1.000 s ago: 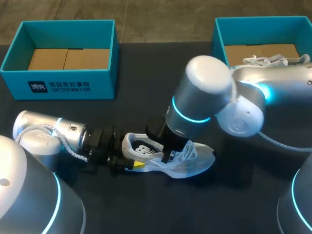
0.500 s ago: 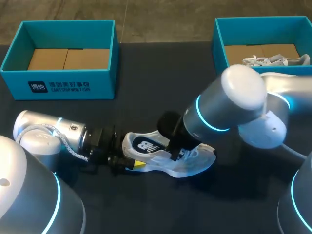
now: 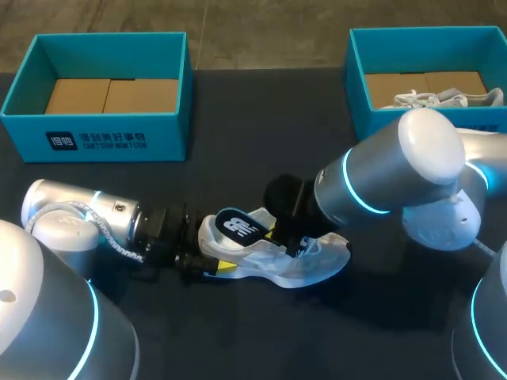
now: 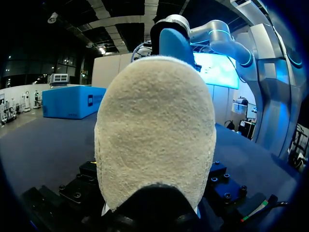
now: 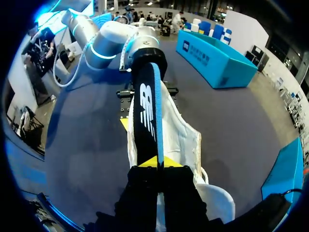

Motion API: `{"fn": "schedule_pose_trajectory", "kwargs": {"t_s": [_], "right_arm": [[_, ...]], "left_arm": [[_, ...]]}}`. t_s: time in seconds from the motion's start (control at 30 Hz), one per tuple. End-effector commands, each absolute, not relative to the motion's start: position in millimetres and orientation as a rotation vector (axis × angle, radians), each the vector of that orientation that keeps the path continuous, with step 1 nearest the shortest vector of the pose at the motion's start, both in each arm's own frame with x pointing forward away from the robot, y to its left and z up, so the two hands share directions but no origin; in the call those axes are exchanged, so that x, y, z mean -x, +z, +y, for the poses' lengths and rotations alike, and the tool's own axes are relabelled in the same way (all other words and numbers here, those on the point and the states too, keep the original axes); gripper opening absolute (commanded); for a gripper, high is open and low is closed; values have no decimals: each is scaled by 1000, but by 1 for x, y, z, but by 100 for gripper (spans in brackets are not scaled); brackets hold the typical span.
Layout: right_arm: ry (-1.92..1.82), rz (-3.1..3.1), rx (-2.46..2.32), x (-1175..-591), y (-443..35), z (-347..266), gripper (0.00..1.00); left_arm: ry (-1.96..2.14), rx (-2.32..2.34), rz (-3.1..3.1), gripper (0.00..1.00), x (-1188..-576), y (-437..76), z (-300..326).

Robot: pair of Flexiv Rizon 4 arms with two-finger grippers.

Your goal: Take the shoe out of the shoebox, open the shoe tongue, remove and reinsert the insole, then place the shoe into the shoebox

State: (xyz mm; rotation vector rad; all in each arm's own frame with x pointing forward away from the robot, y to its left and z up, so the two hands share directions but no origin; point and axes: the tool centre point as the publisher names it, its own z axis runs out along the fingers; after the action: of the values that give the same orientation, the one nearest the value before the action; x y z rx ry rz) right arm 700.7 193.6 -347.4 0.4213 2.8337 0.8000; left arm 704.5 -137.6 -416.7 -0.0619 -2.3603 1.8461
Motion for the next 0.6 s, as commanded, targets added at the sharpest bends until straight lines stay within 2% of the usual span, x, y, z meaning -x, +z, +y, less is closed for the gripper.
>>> {"fn": "schedule_pose_trajectory", "kwargs": {"t_s": [0.03,0.13,0.17,0.47,0.6], "right_arm": [[749,2859,-390,-703,-338,205,0],[740,2867,-368,-704,-336,209,35],[744,2869,-353,-704,-336,211,38],[713,2911,-323,-709,-331,218,43],[722,2938,-326,-711,-326,218,38]], "left_arm": [[1843,61,-2362,0,-706,-419,-137],[1843,61,-2362,0,-706,-419,-137],[1843,61,-2362,0,-706,-419,-137],[1843,61,-2362,0,-706,-419,-137],[1843,61,-2362,0,-706,-419,-137]]}}
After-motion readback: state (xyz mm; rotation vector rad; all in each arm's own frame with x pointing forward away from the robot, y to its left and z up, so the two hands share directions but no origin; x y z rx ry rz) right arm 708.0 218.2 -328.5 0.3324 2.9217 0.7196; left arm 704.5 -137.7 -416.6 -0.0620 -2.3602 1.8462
